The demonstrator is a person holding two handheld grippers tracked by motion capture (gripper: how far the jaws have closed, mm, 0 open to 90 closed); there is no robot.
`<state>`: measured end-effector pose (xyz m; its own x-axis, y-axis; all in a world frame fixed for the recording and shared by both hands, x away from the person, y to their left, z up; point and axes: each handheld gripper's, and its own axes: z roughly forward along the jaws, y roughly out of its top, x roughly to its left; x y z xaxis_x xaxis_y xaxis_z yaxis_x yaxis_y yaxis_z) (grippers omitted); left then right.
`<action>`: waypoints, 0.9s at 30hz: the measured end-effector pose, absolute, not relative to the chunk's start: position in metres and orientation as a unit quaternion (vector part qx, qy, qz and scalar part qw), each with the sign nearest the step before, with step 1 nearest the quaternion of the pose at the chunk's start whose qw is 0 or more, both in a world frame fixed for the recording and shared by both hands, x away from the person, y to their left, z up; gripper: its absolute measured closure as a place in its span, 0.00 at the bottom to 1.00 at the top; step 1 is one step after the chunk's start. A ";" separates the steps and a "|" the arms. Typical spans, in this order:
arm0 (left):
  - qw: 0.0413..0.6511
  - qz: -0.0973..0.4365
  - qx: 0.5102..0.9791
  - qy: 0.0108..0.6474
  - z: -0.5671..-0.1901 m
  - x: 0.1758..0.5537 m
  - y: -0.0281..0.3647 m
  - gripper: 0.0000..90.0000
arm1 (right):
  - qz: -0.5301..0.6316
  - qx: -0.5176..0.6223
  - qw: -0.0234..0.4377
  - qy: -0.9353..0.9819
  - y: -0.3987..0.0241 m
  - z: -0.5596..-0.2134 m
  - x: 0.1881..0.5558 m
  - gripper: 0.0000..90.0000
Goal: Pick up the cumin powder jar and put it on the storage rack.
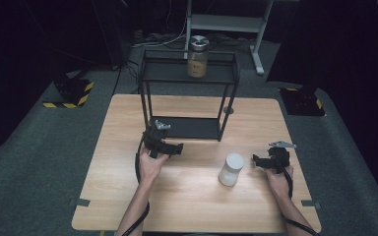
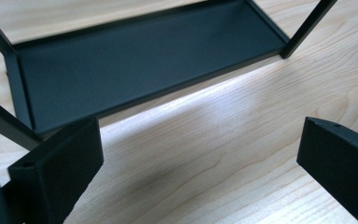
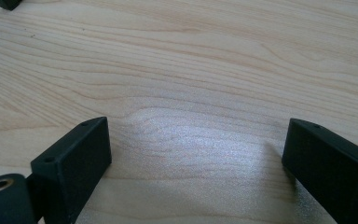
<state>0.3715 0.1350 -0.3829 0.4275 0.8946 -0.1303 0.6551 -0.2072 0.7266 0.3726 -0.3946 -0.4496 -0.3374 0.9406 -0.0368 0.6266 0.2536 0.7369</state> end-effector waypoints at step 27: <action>0.365 0.175 0.741 0.536 -0.439 0.367 0.115 0.00 | 0.320 0.520 0.246 0.753 -0.395 -0.450 0.373 0.08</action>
